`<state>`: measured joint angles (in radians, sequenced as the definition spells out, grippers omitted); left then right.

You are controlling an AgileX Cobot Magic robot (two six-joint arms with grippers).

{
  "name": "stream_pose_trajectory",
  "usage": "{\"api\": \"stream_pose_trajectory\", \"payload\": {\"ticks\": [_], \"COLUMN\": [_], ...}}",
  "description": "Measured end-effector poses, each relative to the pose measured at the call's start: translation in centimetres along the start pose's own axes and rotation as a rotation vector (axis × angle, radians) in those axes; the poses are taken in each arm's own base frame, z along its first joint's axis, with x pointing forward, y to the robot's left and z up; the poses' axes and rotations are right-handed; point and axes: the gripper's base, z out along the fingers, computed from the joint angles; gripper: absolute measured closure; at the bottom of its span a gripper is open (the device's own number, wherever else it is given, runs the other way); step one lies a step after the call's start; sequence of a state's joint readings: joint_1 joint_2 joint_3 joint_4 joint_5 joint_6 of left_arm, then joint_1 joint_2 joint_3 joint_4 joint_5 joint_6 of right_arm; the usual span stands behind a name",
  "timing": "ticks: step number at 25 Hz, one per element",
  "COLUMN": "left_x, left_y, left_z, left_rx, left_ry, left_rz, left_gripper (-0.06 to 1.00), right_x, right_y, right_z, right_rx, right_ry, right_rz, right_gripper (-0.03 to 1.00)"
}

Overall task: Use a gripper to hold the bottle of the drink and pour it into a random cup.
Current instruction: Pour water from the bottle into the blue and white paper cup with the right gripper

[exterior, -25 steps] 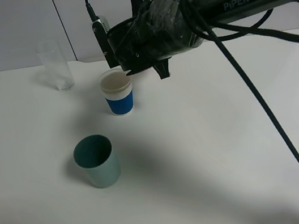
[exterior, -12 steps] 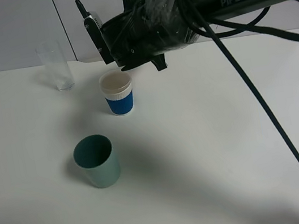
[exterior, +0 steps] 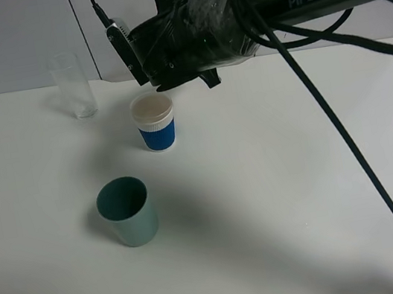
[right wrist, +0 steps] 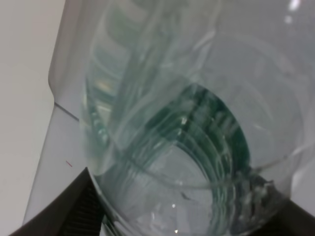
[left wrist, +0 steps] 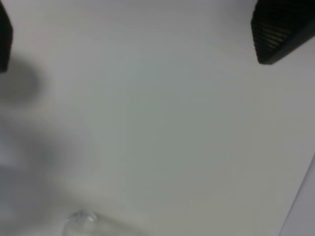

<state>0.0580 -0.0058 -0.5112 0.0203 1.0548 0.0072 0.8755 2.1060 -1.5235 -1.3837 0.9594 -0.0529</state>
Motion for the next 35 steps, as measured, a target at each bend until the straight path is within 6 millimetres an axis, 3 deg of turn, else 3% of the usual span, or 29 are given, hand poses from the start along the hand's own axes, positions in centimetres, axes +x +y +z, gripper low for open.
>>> {"api": "stream_pose_trajectory", "payload": {"ticks": [35], "left_x": [0.0], "left_y": [-0.01], "left_z": [0.0], "left_rx": [0.001], "left_ry": [0.0], "left_rz": [0.0], "left_gripper": [-0.04], "right_x": [0.98], "right_y": [-0.05], "right_z": [-0.07], "right_rx": [-0.009], "right_ry": [0.108], "right_rz": [-0.105], "right_gripper": [0.44]}}
